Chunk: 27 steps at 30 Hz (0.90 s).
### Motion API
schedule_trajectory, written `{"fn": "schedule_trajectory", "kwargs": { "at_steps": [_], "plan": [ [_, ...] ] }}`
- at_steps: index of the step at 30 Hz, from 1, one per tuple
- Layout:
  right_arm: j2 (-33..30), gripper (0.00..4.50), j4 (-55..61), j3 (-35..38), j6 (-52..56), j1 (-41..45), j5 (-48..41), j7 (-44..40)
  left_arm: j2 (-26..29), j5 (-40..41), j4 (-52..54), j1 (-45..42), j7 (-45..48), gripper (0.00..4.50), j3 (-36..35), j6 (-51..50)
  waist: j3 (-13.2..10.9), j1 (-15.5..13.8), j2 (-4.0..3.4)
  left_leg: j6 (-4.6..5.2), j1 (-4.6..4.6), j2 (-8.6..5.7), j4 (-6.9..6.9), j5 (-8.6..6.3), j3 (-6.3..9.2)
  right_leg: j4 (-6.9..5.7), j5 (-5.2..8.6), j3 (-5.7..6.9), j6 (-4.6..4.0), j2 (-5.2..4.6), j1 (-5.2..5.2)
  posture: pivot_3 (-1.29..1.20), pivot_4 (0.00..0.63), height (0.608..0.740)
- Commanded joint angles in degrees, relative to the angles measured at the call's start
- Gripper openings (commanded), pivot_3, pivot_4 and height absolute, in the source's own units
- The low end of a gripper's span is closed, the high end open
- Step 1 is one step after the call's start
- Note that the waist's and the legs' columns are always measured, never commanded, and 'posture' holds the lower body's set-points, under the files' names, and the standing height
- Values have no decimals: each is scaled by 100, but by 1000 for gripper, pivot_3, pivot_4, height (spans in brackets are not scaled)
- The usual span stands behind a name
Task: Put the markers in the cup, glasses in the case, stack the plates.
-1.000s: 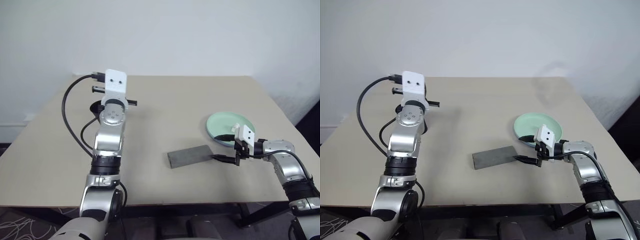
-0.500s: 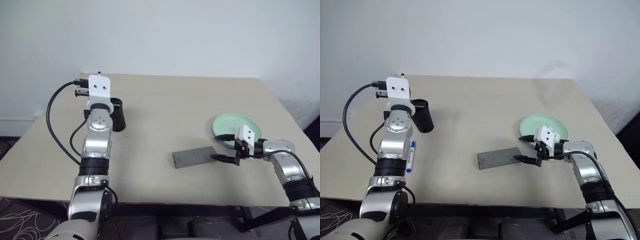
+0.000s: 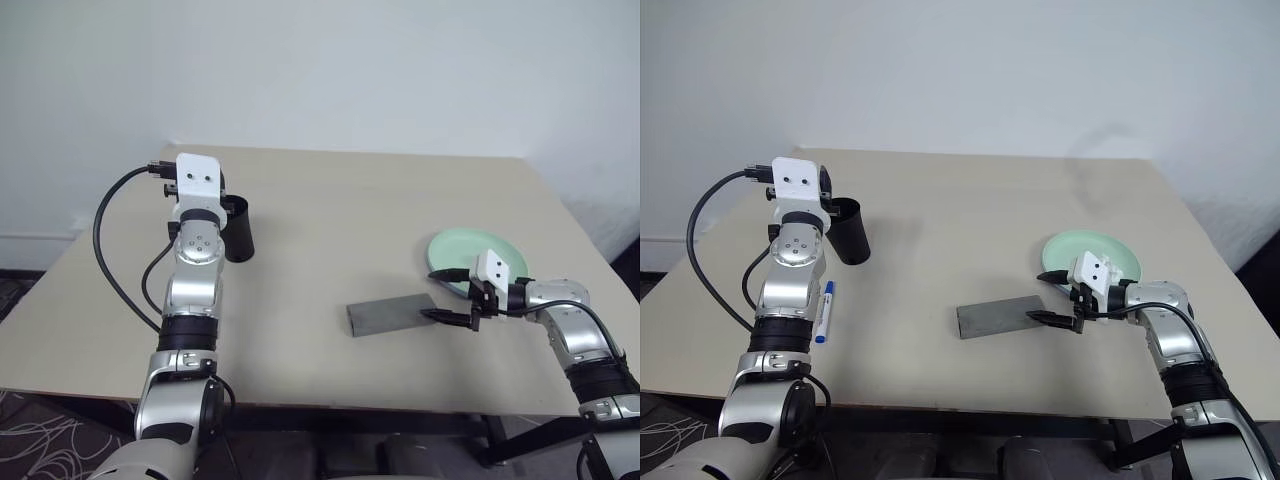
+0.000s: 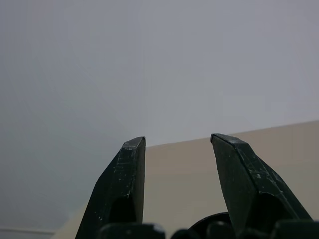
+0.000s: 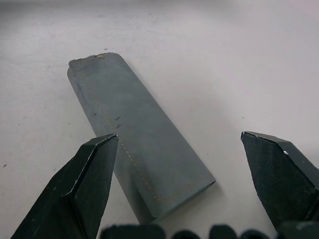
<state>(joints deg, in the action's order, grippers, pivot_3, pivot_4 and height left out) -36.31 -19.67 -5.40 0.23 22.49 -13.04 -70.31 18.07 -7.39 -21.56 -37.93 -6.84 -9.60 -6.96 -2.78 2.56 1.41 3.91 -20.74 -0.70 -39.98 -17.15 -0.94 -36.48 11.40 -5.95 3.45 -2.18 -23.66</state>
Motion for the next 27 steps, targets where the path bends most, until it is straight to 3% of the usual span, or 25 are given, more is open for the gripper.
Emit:
{"fn": "schedule_trajectory", "kwargs": {
  "at_steps": [1,6,11,17,27],
  "plan": [
    [-8,4290,107,100,-55,151,-53,-19,-44,132,386,-146,-91,2149,-114,-315,0,0,0,0,0,0,0,0,1,0,-1,6,-1,-3,0,0,0,739],
    [-27,4290,115,114,-60,145,-62,-27,-147,354,1273,71,-203,2149,-428,-1604,0,1,0,1,-1,0,0,0,6,3,-4,40,-7,-16,-2,0,0,739],
    [-44,4290,123,113,-58,123,-62,-40,136,379,1713,177,-182,2149,-707,-2362,0,17,0,-4,2,4,1,-2,5,-1,-10,51,-16,-19,-7,0,0,739],
    [-9,4290,36,80,-88,177,-42,-69,688,270,1584,234,246,2149,-473,-3274,0,7,0,-19,7,3,0,-8,5,0,-11,58,-18,-19,1,0,0,739],
    [53,4290,-87,41,-149,258,-4,-86,987,344,930,457,738,2149,-190,-3862,0,16,-1,-21,6,3,2,-9,6,1,-10,61,-20,-22,-4,0,0,739]
  ]
}}
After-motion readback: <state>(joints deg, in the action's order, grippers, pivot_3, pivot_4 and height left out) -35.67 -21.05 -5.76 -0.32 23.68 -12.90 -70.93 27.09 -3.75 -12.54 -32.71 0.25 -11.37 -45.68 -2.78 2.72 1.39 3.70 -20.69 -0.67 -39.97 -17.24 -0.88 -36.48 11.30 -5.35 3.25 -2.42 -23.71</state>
